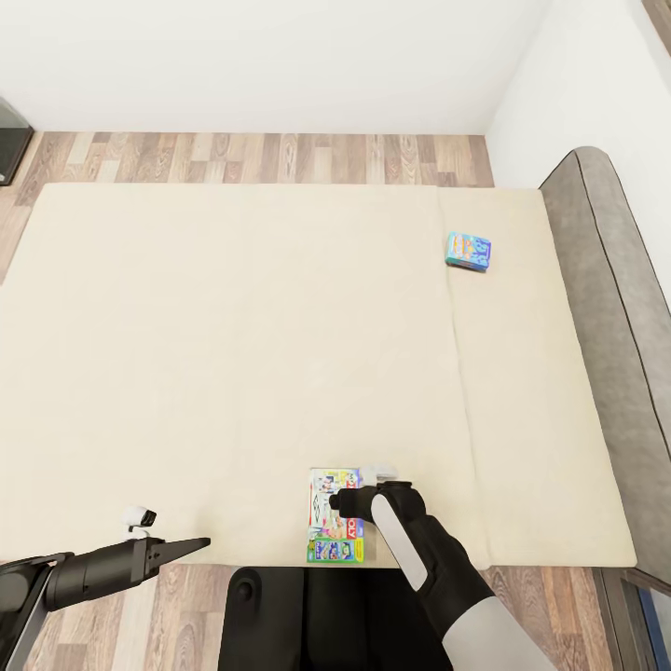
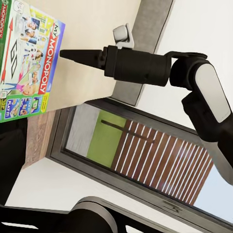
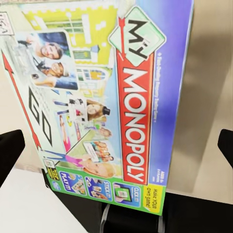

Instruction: Put all the toys in the child's room - the three board games (two on the bed and one on the table), the two jigsaw puzzles on the table, and the tennis ball on the table - inside the toy box on the table in the child's room.

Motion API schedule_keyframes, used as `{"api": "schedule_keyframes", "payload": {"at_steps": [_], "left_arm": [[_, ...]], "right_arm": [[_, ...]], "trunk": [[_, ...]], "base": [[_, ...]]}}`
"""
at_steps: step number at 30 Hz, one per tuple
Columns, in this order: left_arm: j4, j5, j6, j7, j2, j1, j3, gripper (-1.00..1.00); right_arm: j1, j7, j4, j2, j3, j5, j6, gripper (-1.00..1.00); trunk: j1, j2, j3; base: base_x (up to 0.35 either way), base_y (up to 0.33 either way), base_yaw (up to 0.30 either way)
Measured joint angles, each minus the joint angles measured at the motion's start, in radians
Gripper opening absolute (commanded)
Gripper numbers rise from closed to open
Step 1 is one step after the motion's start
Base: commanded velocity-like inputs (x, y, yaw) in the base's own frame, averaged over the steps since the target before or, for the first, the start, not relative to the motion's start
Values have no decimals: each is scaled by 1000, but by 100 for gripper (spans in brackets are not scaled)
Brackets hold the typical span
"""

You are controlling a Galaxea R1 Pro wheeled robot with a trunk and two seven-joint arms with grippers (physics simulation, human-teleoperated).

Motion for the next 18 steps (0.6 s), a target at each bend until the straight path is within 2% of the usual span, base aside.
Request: {"api": "schedule_keyframes", "payload": {"at_steps": [18], "left_arm": [[0, 0, 1, 0, 0, 0, 0, 100]], "right_arm": [[0, 1, 0, 0, 0, 0, -1, 100]], "trunk": [[0, 0, 0]], "base": [[0, 6, 0]]}}
